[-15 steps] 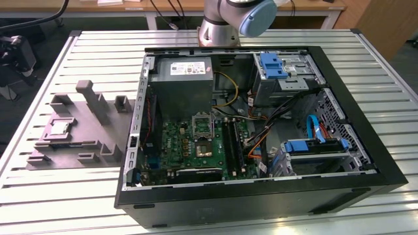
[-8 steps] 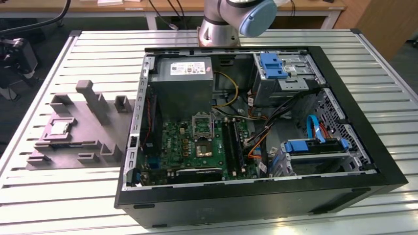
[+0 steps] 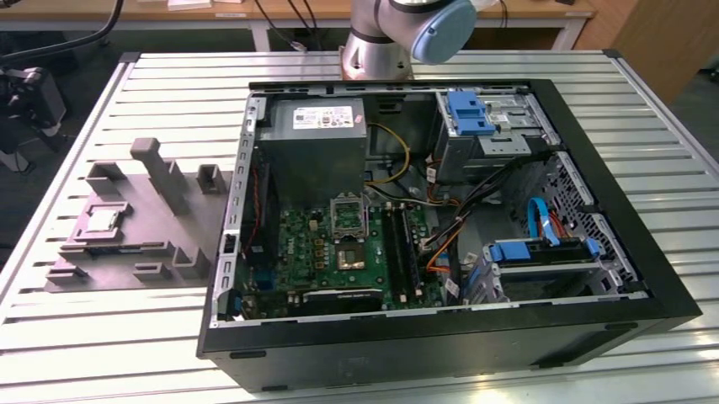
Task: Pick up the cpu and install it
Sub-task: 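Pick up the cpu and move it towards the insertion slot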
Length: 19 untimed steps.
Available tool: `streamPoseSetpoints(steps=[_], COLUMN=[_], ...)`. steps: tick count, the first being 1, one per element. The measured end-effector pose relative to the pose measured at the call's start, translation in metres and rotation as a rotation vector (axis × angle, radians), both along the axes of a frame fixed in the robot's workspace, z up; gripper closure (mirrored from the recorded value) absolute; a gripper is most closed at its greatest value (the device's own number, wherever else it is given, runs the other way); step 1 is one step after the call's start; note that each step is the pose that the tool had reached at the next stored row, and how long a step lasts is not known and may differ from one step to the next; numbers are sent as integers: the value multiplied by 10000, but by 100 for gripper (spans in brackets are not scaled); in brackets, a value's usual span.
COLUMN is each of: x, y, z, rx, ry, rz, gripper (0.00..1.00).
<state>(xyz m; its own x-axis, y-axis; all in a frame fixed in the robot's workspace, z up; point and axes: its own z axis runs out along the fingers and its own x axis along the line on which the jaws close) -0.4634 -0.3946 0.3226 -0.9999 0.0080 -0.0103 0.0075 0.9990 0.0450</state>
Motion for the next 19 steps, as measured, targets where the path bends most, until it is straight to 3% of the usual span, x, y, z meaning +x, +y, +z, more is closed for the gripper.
streamPoseSetpoints(steps=[19], x=[0], y=[-8], z=[-112], rx=[-1], ry=[10], rz=[103], gripper=[41])
